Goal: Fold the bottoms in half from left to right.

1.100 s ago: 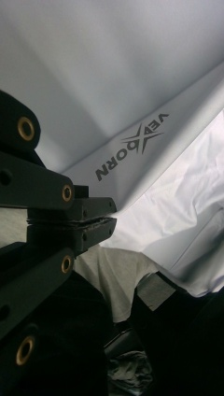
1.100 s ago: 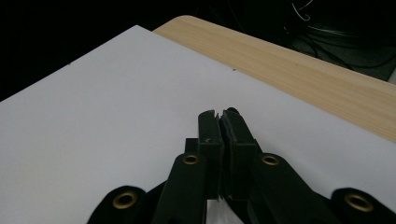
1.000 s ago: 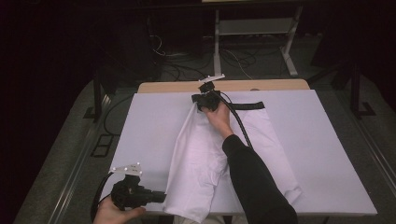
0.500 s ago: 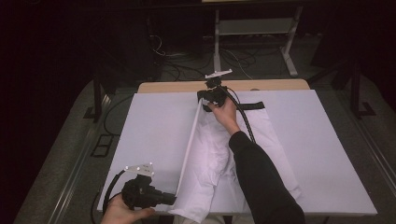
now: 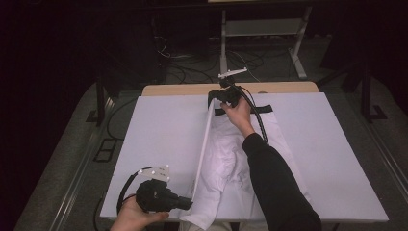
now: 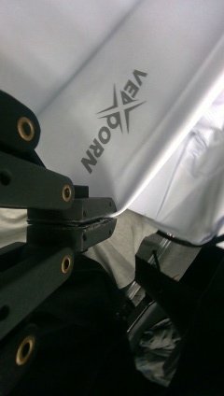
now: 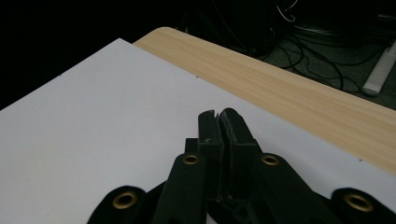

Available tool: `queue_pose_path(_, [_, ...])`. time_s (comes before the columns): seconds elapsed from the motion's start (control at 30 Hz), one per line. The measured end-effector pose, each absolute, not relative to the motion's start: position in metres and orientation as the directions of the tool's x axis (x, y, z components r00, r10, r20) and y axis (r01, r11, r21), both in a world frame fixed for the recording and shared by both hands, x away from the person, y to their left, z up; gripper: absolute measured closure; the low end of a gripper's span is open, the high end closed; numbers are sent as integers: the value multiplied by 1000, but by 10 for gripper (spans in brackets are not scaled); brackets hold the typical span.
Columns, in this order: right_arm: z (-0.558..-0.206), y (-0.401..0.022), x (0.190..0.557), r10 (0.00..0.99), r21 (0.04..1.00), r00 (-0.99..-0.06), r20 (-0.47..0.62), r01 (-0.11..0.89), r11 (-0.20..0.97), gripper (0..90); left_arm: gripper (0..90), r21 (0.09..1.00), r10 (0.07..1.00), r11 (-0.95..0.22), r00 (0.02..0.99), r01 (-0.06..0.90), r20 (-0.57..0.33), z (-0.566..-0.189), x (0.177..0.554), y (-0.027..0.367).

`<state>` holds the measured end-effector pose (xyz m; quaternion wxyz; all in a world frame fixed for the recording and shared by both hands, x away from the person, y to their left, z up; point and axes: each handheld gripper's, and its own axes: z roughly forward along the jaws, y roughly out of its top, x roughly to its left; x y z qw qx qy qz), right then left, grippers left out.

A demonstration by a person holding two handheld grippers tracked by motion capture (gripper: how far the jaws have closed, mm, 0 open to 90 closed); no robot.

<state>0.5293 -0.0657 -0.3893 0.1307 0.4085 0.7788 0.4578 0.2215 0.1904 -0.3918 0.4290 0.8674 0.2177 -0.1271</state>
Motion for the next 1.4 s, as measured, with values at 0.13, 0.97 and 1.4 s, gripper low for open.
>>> queue_pose_path(0.13, [-387, -71, 528, 753, 816, -637, 167, 517, 256, 858, 878, 701, 235, -546, 887, 458, -397, -392, 222, 181])
queue_pose_path(0.97, [-380, -105, 521, 743, 826, -646, 174, 507, 247, 858, 878, 726, 117, -583, 922, 365, -369, -383, 234, 129])
queue_pose_path(1.4, [-378, -123, 519, 742, 827, -647, 172, 505, 248, 858, 878, 736, 53, -594, 929, 325, -367, -383, 237, 99])
